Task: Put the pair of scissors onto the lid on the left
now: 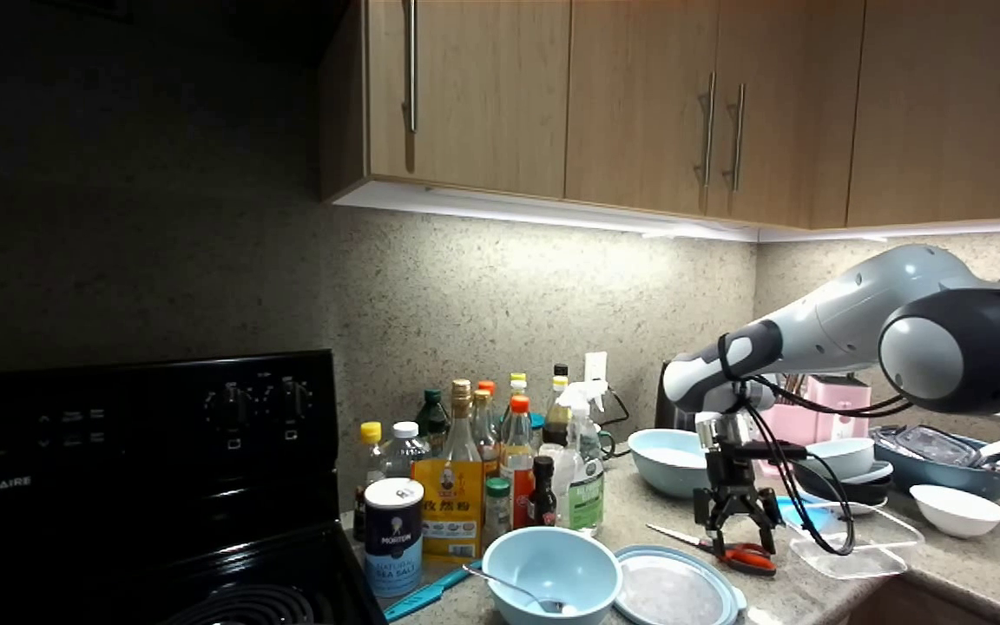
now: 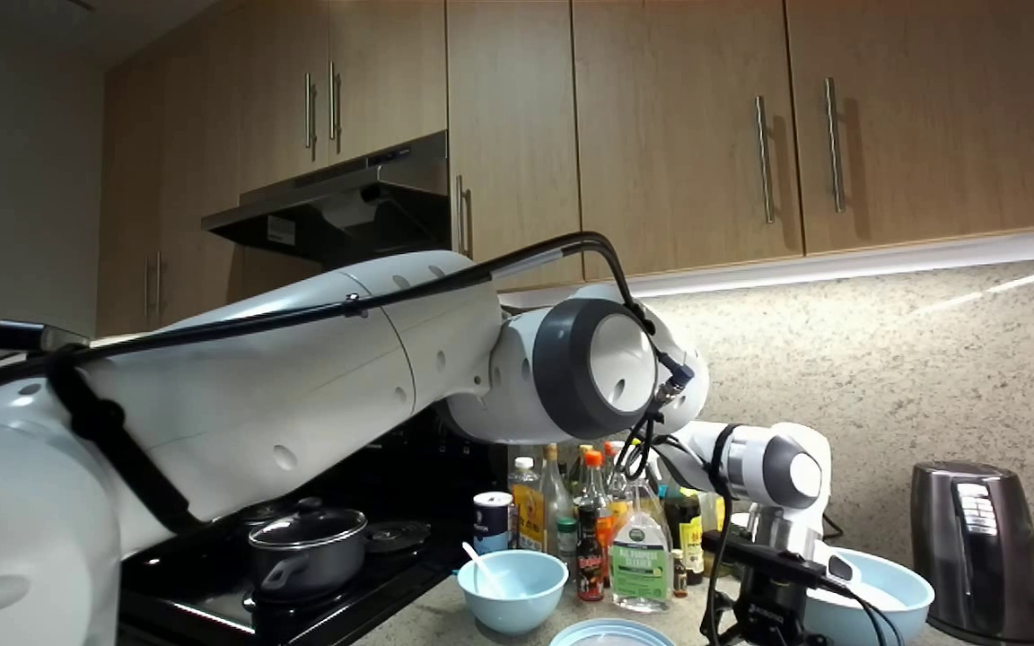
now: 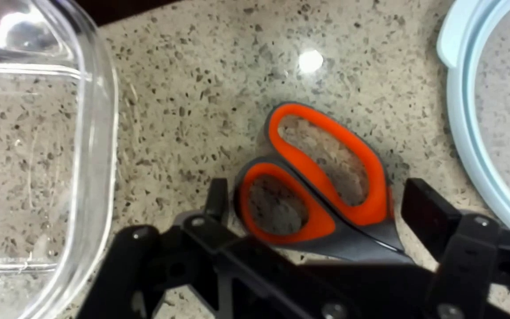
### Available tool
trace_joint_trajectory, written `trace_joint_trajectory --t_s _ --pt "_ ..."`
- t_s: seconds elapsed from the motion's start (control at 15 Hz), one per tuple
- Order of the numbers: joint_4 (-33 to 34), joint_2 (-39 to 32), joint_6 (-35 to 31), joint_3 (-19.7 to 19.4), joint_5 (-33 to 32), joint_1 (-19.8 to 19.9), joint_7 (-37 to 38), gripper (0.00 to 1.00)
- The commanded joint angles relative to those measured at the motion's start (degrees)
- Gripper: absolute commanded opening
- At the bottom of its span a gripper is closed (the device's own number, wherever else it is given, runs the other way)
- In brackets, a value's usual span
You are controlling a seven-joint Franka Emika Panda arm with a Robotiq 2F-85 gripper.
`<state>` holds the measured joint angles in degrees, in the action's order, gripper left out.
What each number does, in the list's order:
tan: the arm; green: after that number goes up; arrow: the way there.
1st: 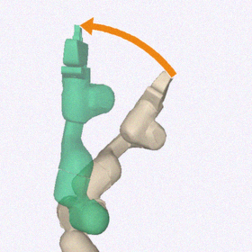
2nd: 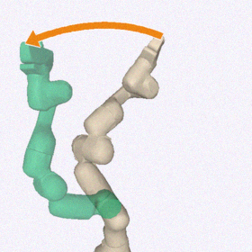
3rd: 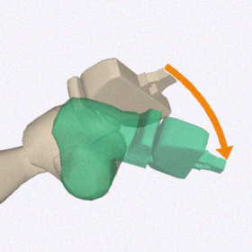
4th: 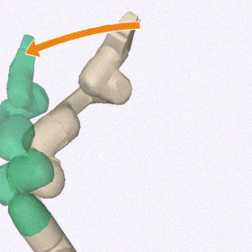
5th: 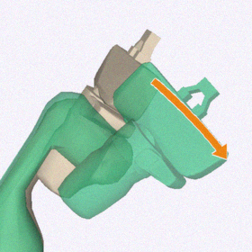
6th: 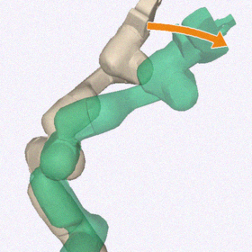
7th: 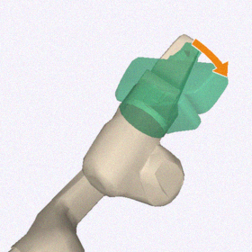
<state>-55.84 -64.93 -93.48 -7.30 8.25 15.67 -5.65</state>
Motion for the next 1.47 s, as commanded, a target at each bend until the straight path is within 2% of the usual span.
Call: trace_joint_trajectory --t_s 0.0,0.6,0.93,1.4 --pt "-3.3 2.0 -0.4 -0.7 1.0 1.0 2.0 1.0" --pt "-4.8 3.5 -1.2 -1.5 1.6 2.8 2.5 1.0" --pt "-8.0 7.2 -1.4 -0.2 3.2 3.2 1.6 1.0" --pt "-13.1 10.6 -1.2 -1.1 7.3 4.2 2.9 1.0"
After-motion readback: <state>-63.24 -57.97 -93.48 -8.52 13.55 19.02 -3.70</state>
